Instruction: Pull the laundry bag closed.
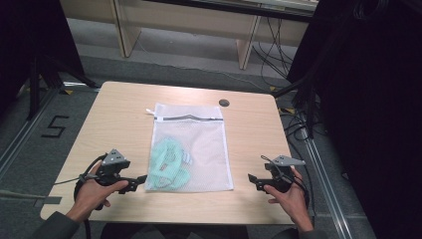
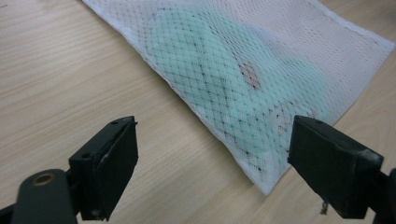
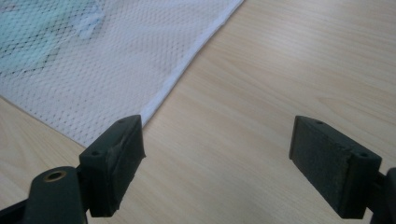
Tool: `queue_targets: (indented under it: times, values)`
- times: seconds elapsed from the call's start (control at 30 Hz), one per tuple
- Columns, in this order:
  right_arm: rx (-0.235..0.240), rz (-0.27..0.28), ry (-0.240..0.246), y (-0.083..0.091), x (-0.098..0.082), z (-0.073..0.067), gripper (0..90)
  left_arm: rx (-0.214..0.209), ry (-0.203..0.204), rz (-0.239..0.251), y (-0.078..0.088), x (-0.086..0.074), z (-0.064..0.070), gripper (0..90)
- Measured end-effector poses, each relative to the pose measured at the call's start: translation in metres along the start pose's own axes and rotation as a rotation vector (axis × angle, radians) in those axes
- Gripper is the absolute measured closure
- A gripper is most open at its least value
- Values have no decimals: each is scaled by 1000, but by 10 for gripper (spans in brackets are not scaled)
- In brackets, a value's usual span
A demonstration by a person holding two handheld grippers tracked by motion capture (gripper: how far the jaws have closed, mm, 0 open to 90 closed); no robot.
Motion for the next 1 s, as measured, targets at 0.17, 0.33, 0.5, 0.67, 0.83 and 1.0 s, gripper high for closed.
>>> queue_targets:
  times: [0.17, 0.33, 0.5, 0.67, 0.83, 1.0]
  values:
    - [1, -12, 28, -1, 0, -1, 178, 0, 12, 2, -1, -1, 1, 153]
    - [7, -16, 41, -2, -1, -2, 190, -5, -4, -9, -1, -1, 1, 151]
    - [12, -23, 88, -2, -2, 1, 228, -5, -8, -7, -1, -1, 1, 151]
    - [21, -35, 105, -3, -2, 0, 260, -5, -9, 6, -3, 1, 4, 153]
    - [22, -3, 124, -5, 1, -1, 291, -7, -18, 23, -5, 1, 5, 156]
    - [68, -19, 122, -5, 4, -7, 344, -6, -24, 5, -4, 1, 5, 170]
Point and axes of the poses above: each handheld gripper's, and its own axes: y roughly backward along the jaws, x roughly out of its top, z roughly to its right, the point moved 9 cm from there along -y, roughly forward along the jaws, and after that the axes turned 14 degrees about y, right-handed, at the moved point
